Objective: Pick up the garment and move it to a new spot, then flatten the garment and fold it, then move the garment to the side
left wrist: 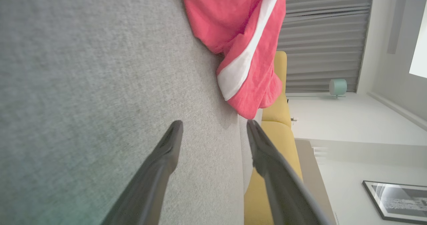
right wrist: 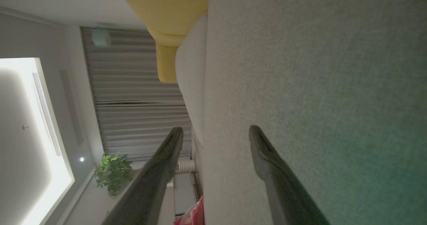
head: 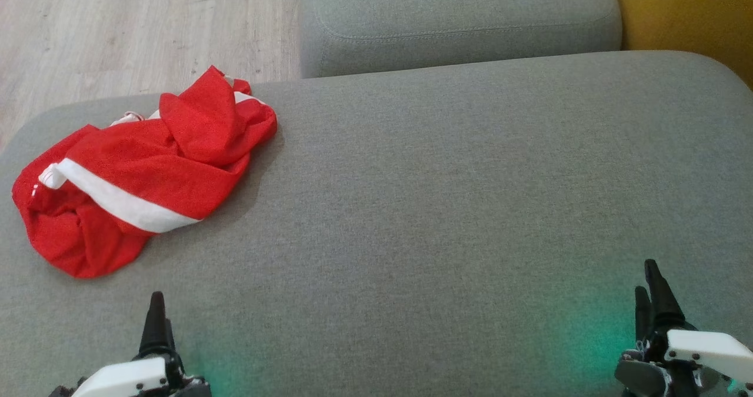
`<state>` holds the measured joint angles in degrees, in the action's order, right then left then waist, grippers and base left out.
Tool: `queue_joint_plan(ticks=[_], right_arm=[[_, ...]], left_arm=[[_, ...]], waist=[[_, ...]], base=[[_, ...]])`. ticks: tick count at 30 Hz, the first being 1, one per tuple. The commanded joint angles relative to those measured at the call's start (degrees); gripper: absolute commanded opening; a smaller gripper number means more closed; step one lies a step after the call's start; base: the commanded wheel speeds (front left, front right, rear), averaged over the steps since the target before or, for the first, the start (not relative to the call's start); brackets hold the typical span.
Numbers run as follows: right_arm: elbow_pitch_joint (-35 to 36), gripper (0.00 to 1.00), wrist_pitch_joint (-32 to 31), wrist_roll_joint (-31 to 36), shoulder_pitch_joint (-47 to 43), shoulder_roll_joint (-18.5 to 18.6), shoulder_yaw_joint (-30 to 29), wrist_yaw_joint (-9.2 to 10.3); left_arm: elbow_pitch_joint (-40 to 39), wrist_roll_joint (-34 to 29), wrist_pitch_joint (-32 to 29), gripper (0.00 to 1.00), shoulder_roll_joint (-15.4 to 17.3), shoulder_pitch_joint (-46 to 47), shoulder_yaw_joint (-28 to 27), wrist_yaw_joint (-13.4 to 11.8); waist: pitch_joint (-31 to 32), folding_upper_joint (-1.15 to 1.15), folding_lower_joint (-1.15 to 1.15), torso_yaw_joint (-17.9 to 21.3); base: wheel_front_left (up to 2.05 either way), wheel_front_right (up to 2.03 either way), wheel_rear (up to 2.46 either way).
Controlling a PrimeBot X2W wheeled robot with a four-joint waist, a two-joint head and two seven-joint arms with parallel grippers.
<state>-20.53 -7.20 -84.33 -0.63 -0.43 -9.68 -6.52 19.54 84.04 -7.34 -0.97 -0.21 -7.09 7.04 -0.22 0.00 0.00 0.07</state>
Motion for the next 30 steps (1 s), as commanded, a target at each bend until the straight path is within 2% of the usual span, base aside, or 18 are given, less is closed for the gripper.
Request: queue_joint_plan(ticks=[1, 8, 14, 30], right_arm=[[2.23, 1.0, 0.59, 1.36, 2.51, 0.79, 0.5, -0.1], [3.43, 1.0, 1.95, 8.26, 2.52, 0.86, 1.76, -0.16], [4.49, 1.0, 3.11, 14.68, 2.52, 1.22, 3.26, -0.2], [6.98, 1.0, 6.01, 27.25, 2.43, 1.53, 5.62, -0.32]], left_arm=[[-2.43, -1.51, 0.69, 1.0, 0.46, 2.58, 0.39, 0.06], [-4.0, -7.78, 2.05, 1.0, 0.57, 2.52, 1.45, -0.27], [-5.06, -13.87, 3.21, 1.0, 0.67, 2.47, 2.89, -1.75], [-6.83, -24.66, 6.11, 1.0, 1.07, 2.55, 6.36, -3.24]], waist=[[0.01, 0.0, 0.0, 0.02], [0.15, 0.0, 0.0, 0.06], [0.32, 0.0, 0.0, 0.16], [0.25, 0.0, 0.0, 0.41]], base=[[0.0, 0.0, 0.0], [0.0, 0.0, 0.0], [0.0, 0.0, 0.0], [0.0, 0.0, 0.0]])
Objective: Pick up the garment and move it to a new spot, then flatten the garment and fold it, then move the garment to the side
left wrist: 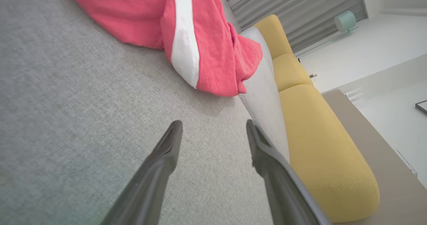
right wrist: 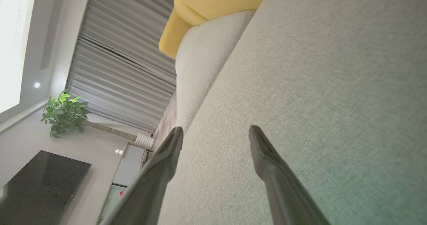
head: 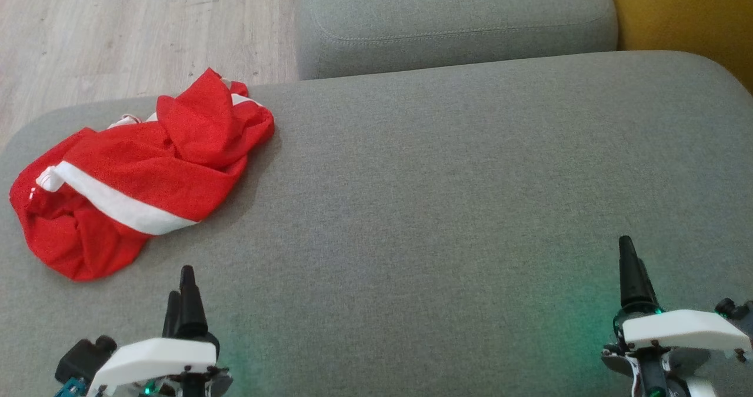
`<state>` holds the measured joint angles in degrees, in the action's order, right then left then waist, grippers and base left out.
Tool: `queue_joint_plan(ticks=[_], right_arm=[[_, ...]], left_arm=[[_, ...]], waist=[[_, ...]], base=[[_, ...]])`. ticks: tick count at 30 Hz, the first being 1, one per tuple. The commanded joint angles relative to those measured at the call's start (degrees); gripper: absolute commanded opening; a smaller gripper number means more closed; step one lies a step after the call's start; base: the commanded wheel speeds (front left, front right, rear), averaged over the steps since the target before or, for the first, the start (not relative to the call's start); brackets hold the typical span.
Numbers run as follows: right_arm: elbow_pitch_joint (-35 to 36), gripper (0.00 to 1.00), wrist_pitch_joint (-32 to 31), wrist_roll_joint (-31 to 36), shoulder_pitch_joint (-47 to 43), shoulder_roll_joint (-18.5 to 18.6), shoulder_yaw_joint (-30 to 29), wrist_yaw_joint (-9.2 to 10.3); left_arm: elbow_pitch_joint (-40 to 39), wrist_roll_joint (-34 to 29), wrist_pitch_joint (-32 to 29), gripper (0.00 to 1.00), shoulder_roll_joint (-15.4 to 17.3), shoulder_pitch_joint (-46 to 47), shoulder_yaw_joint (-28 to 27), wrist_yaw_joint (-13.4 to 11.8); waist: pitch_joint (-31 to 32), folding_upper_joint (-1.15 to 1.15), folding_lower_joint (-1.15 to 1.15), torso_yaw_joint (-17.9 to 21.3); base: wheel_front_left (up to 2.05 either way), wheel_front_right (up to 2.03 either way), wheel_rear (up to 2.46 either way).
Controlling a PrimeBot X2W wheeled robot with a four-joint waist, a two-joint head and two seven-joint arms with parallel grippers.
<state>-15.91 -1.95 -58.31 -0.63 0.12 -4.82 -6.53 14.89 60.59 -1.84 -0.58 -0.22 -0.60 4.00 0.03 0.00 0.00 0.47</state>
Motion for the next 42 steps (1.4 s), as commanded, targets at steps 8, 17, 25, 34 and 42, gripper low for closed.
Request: queue_joint_plan(ticks=[8, 17, 25, 34, 42], right_arm=[[3.08, 1.0, 2.3, 7.05, 2.29, 1.15, 1.96, -0.37], [4.1, 1.0, 4.04, 13.99, 2.21, 1.31, 2.6, -0.44], [4.73, 1.0, 5.58, 20.22, 2.07, 1.42, 3.12, -0.5], [5.82, 1.0, 7.33, 27.08, 2.04, 1.59, 4.74, -0.57], [6.8, 1.0, 8.88, 32.81, 2.01, 1.77, 6.42, -0.63]], left_arm=[[-3.48, -7.11, 2.16, 1.0, 1.11, 2.85, 1.52, -1.1], [-4.16, -12.99, 3.9, 1.0, 1.51, 3.05, 3.17, -2.39], [-4.41, -19.15, 5.45, 1.0, 1.88, 3.11, 5.66, -3.42], [-4.81, -25.29, 7.2, 1.0, 2.4, 3.5, 7.7, -5.1], [-6.06, -30.9, 8.75, 1.0, 2.76, 3.96, 9.54, -5.96]], waist=[[0.16, 0.0, 0.0, 0.03], [0.13, 0.0, 0.0, -0.16], [0.07, 0.0, 0.0, -0.15], [-0.08, 0.0, 0.0, -0.22], [-0.16, 0.0, 0.0, -0.39]], base=[[0.0, 0.0, 0.0], [0.0, 0.0, 0.0], [0.0, 0.0, 0.0], [0.0, 0.0, 0.0], [0.0, 0.0, 0.0]])
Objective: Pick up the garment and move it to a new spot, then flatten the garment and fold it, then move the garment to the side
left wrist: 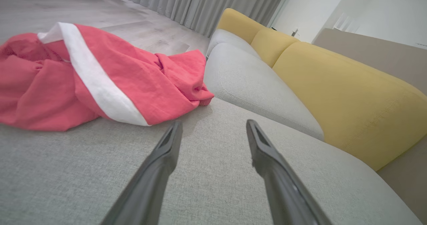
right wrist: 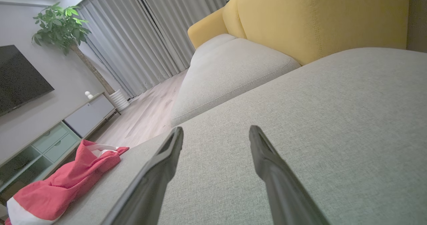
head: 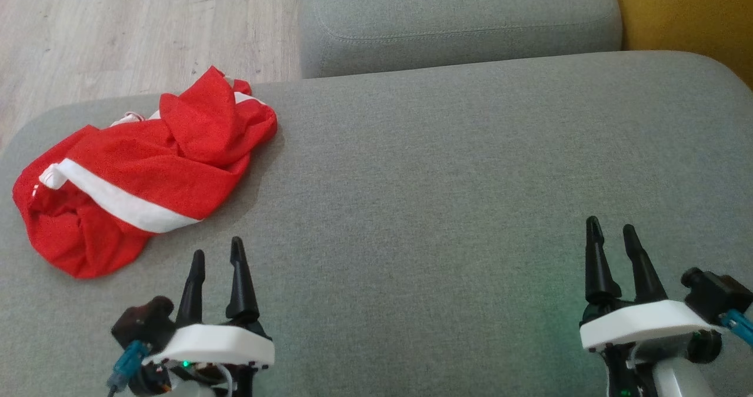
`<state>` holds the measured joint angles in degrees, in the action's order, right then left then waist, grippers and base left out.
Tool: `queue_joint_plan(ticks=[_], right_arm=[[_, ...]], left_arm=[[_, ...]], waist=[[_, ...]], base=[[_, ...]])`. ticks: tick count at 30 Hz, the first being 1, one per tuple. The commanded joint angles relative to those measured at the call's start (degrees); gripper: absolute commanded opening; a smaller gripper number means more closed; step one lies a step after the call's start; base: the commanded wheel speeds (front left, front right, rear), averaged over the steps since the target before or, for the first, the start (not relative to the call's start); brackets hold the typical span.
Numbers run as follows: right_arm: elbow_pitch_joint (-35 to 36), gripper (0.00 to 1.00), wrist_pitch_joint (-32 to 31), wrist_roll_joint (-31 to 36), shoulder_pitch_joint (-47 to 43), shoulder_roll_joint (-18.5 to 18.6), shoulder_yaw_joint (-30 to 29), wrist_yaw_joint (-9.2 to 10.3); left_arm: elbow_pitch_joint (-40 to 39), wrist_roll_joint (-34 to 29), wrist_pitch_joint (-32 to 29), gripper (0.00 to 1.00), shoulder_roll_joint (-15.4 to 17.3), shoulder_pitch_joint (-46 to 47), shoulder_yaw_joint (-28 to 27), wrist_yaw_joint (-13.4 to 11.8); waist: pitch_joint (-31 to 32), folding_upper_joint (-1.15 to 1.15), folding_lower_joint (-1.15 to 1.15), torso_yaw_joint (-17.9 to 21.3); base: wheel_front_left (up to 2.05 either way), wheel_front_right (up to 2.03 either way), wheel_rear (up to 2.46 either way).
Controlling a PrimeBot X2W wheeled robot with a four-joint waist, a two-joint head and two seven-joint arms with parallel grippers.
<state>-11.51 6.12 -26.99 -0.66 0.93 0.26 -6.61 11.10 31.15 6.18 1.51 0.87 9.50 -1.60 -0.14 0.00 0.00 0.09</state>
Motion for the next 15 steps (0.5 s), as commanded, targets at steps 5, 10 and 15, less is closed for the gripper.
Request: queue_joint_plan(ticks=[5, 10, 15], right_arm=[[2.8, 1.0, 1.58, 4.45, 2.05, 1.05, 1.95, -0.59], [3.57, 1.0, 2.74, 8.94, 2.02, 1.19, 2.72, -0.63], [4.12, 1.0, 3.7, 12.55, 2.03, 1.31, 3.38, -0.67]], left_arm=[[-2.77, -4.18, 1.51, 1.0, 0.81, 2.85, 0.36, -0.78], [-3.39, -8.24, 2.67, 1.0, 1.05, 2.96, 1.47, -1.41], [-3.76, -11.66, 3.63, 1.0, 1.21, 3.11, 2.44, -1.85]], waist=[[0.0, 0.0, 0.0, 0.01], [-0.06, 0.0, 0.0, 0.03], [-0.1, 0.0, 0.0, 0.05]], base=[[0.0, 0.0, 0.0], [0.0, 0.0, 0.0], [0.0, 0.0, 0.0]])
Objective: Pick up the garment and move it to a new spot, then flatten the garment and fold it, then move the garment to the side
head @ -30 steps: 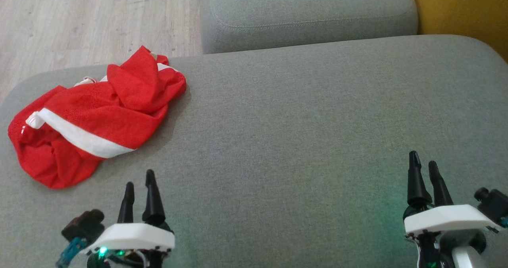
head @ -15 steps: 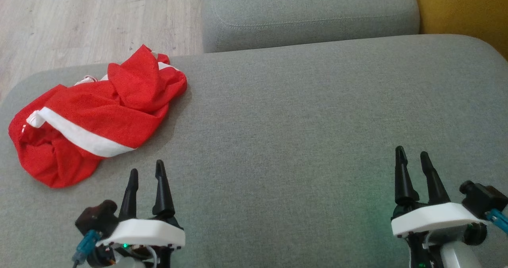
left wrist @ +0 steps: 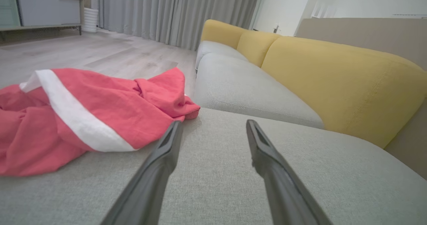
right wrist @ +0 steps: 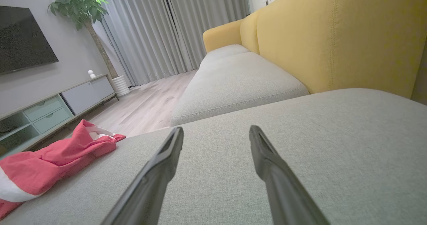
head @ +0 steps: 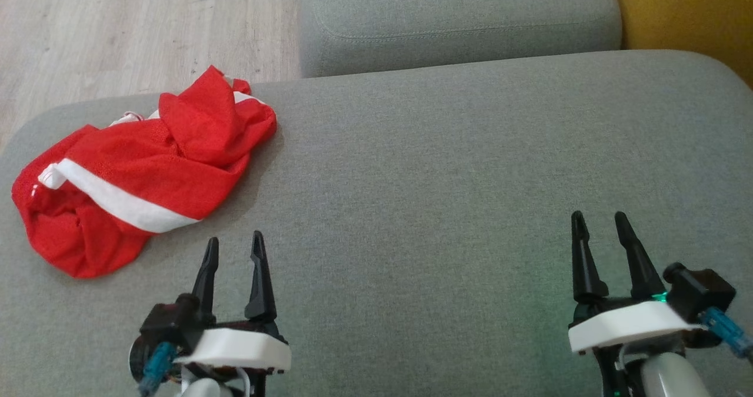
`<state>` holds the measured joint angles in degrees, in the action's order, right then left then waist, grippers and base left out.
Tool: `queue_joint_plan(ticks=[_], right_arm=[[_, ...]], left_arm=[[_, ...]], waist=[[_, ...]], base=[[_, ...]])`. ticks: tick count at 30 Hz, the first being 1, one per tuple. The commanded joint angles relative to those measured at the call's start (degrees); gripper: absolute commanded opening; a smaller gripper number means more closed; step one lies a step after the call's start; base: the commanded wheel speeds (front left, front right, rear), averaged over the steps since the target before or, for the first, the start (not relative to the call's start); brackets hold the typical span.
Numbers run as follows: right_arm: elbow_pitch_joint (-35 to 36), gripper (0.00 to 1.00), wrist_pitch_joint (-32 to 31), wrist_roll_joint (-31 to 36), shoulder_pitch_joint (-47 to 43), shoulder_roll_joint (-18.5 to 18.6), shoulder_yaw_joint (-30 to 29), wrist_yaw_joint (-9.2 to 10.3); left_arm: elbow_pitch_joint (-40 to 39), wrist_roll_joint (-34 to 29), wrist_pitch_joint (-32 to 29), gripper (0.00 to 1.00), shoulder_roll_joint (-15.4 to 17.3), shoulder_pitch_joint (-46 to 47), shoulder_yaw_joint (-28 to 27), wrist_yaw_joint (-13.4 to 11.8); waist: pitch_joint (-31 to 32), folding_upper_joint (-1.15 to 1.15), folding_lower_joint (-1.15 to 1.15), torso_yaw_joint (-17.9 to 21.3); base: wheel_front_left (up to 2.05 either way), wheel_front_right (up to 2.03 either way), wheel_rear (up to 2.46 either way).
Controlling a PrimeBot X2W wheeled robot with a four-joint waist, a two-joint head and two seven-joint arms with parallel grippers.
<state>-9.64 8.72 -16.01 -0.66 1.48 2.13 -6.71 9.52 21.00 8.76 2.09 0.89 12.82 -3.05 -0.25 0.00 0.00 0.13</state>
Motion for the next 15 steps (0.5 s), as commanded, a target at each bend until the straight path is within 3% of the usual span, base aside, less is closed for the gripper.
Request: queue_joint_plan(ticks=[1, 15], right_arm=[[2.33, 1.0, 1.3, 2.31, 2.03, 0.78, 1.66, -0.58], [3.25, 1.0, 4.01, 12.11, 1.73, 1.12, 3.39, -0.69]], left_arm=[[-2.25, -2.2, 1.24, 1.0, 0.66, 3.11, -0.69, -0.5], [-3.05, -11.99, 3.96, 1.0, 1.26, 3.18, 1.77, -1.79]], waist=[[0.01, 0.0, 0.0, 0.01], [0.35, 0.0, 0.0, 0.02]], base=[[0.0, 0.0, 0.0], [0.0, 0.0, 0.0]])
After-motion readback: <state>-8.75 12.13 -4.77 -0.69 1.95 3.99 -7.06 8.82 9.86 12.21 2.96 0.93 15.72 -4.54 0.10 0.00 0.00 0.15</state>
